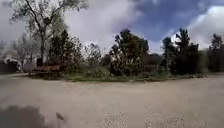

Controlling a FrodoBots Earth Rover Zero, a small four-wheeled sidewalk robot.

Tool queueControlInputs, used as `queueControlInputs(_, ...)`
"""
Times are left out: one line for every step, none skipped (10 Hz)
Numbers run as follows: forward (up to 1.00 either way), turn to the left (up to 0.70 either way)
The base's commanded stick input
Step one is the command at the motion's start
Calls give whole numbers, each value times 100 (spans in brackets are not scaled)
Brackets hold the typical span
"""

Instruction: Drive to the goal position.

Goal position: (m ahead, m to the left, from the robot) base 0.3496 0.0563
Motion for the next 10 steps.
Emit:
queueControlInputs(70,-27)
queueControlInputs(70,-27)
queueControlInputs(70,-27)
queueControlInputs(70,-27)
queueControlInputs(70,-27)
queueControlInputs(70,-27)
queueControlInputs(70,-27)
queueControlInputs(70,-27)
queueControlInputs(70,-27)
queueControlInputs(70,-27)
